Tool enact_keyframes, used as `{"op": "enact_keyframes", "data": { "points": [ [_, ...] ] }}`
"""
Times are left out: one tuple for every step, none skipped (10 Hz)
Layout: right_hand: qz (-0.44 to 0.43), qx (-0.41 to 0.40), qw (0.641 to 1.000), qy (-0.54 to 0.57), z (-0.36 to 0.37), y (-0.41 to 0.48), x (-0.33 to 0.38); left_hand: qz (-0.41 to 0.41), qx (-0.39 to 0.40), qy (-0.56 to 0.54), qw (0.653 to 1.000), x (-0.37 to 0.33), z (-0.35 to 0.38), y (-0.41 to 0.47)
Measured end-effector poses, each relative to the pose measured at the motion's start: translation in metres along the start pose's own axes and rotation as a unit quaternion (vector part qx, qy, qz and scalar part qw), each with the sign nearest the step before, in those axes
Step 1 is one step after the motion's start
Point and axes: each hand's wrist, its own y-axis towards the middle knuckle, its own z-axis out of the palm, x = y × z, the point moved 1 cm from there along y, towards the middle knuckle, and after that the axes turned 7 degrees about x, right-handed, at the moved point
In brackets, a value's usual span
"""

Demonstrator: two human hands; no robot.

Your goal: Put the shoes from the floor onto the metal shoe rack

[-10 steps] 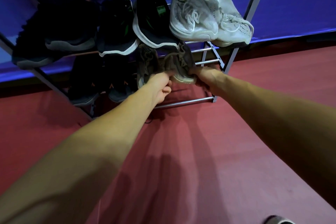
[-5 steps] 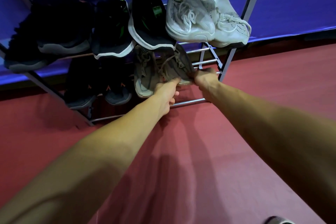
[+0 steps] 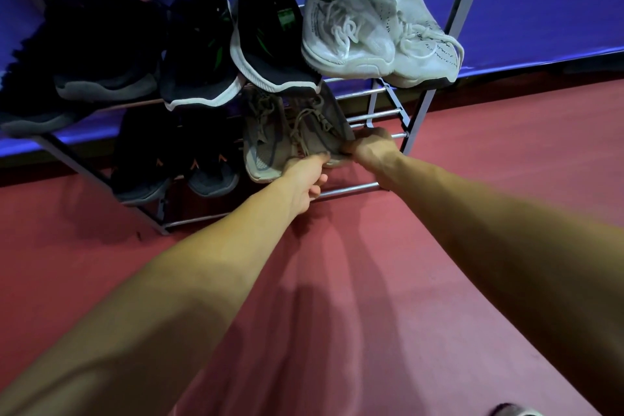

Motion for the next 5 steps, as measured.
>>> {"op": "enact_keyframes", "data": {
  "points": [
    [-0.009, 0.015, 0.995, -0.102, -0.002, -0.002, 0.005, 0.01, 0.004, 0.0, 1.0, -0.001, 0.0, -0.006],
    [-0.017, 0.012, 0.991, -0.134, -0.002, -0.01, 0.005, 0.018, 0.012, 0.024, 0.999, -0.002, 0.0, -0.016],
    [-0.016, 0.021, 0.989, -0.146, -0.002, -0.021, 0.008, 0.037, 0.01, 0.082, 0.996, -0.007, -0.002, -0.025],
    [-0.013, 0.038, 0.991, -0.131, -0.007, -0.035, 0.011, 0.042, 0.014, 0.122, 0.992, -0.01, -0.004, -0.038],
    [-0.015, 0.053, 0.988, -0.142, -0.005, -0.044, 0.013, 0.046, 0.04, 0.148, 0.987, -0.015, -0.014, -0.055]
  ]
}}
